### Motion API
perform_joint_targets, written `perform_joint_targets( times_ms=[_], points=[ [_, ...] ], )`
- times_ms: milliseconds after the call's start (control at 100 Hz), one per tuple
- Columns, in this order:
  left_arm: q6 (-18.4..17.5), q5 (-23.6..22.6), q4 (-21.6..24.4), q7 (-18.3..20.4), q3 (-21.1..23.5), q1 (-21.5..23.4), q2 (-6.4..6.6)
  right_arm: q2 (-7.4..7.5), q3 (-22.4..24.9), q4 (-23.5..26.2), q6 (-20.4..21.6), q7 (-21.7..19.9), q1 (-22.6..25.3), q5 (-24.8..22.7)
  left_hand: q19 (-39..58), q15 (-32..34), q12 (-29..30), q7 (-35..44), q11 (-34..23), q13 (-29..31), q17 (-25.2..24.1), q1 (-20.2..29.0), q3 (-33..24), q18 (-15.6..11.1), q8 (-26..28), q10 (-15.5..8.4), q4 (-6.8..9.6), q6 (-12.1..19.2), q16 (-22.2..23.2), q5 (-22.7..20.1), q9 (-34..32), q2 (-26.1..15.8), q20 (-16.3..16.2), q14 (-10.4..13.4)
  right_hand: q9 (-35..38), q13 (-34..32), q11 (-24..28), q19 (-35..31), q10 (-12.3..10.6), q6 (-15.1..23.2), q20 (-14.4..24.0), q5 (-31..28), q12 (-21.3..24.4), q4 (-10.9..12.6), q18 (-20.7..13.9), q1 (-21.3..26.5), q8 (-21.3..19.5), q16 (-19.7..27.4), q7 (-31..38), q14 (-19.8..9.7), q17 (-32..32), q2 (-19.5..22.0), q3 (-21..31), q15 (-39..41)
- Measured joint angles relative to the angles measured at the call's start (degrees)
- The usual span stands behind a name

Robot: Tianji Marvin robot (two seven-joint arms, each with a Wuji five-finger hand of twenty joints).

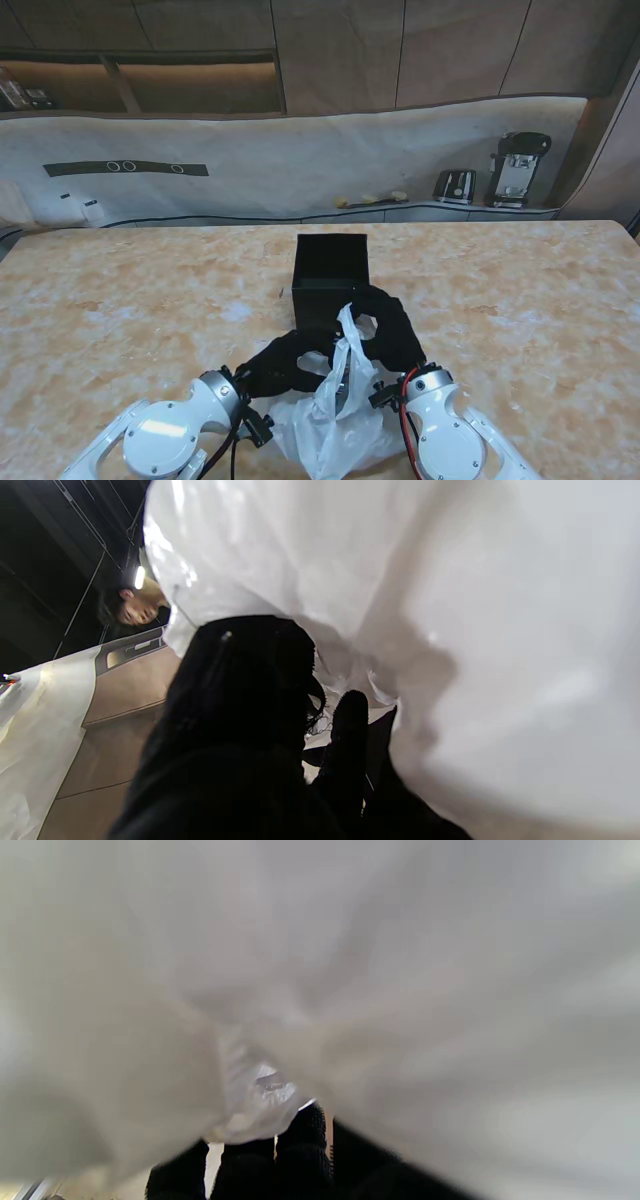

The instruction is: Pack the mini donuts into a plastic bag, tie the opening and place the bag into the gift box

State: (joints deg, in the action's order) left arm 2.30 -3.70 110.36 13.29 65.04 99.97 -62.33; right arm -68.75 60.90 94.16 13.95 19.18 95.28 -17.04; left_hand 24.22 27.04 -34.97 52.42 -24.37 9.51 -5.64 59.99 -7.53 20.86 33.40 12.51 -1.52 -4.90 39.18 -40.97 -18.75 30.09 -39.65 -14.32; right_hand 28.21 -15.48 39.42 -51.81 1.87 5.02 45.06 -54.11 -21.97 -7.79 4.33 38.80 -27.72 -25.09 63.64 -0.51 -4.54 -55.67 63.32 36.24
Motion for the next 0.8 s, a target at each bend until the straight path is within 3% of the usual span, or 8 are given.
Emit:
perform_joint_targets(
  times_ms=[160,300,400,600,800],
  points=[
    [0.70,-0.24,0.34,0.83,0.26,0.17,0.16,-0.03,-0.19,0.00,-0.16,0.10,-0.04,-0.02,-2.08,-1.60,0.40,-7.53,1.46,-1.30,-0.10,-6.94,2.00,-0.11,1.95,0.02,0.12,-3.99,0.00,0.94,3.52,-3.07,-0.49,0.02,-0.01,0.21,0.00,0.07,0.01,0.00,-0.01,0.00,0.00,0.00,0.00,0.00,0.00,0.00,0.00,0.00,0.00,0.00,-0.20,0.00],
    [5.01,-2.16,1.24,-2.00,-0.44,0.44,0.07,-0.04,-0.68,-0.25,-0.38,0.68,-0.27,-0.94,-3.02,-2.72,0.76,-10.84,3.25,-3.47,-0.31,-11.25,4.98,-0.16,1.95,0.19,0.12,-6.48,-0.14,4.27,6.38,-5.24,-0.70,0.07,-1.35,0.78,0.10,0.78,0.12,0.00,-0.01,0.00,0.11,0.00,0.00,0.52,0.00,0.00,0.01,0.00,0.00,0.20,0.23,0.01],
    [7.90,-2.67,1.83,-5.24,-1.17,0.80,-0.39,-0.05,-1.09,-0.57,-1.04,1.59,-0.57,-3.12,-3.55,-3.73,1.30,-11.62,4.35,-4.10,-0.48,-12.30,6.81,-0.20,1.96,0.40,0.12,-7.92,-0.24,5.52,7.06,-6.35,-1.20,0.07,-2.43,1.47,0.86,1.48,0.23,-0.04,-0.02,0.59,0.16,1.19,0.01,1.22,0.06,0.00,0.61,0.00,-0.02,0.51,1.42,0.51],
    [10.56,-3.66,2.95,-6.86,-2.04,1.30,-1.25,-0.20,-2.23,-0.78,-2.34,4.39,-0.98,-5.83,-3.73,-4.06,1.38,-13.38,7.80,-4.06,-0.51,-13.65,6.89,-0.21,1.96,0.84,0.12,-12.52,-0.84,7.91,7.76,-7.15,-1.95,0.06,-3.09,2.17,2.17,3.21,0.44,-0.20,0.48,2.62,0.17,2.36,0.04,1.55,6.45,-0.01,5.89,0.00,-0.06,0.89,2.76,1.47],
    [13.09,-3.62,3.86,-7.94,-2.60,1.56,-1.50,-0.24,-3.13,-1.18,-2.89,5.54,-1.68,-8.39,-3.73,-5.43,1.38,-16.20,9.01,-4.06,-0.51,-14.34,6.89,-0.25,0.79,1.12,0.12,-14.66,-0.89,9.30,8.44,-8.08,-1.99,0.04,-3.76,3.20,2.92,3.44,0.70,-0.27,0.71,3.36,0.18,3.00,0.07,1.55,8.87,-0.02,7.97,0.00,-0.07,0.96,3.97,2.33]
  ],
)
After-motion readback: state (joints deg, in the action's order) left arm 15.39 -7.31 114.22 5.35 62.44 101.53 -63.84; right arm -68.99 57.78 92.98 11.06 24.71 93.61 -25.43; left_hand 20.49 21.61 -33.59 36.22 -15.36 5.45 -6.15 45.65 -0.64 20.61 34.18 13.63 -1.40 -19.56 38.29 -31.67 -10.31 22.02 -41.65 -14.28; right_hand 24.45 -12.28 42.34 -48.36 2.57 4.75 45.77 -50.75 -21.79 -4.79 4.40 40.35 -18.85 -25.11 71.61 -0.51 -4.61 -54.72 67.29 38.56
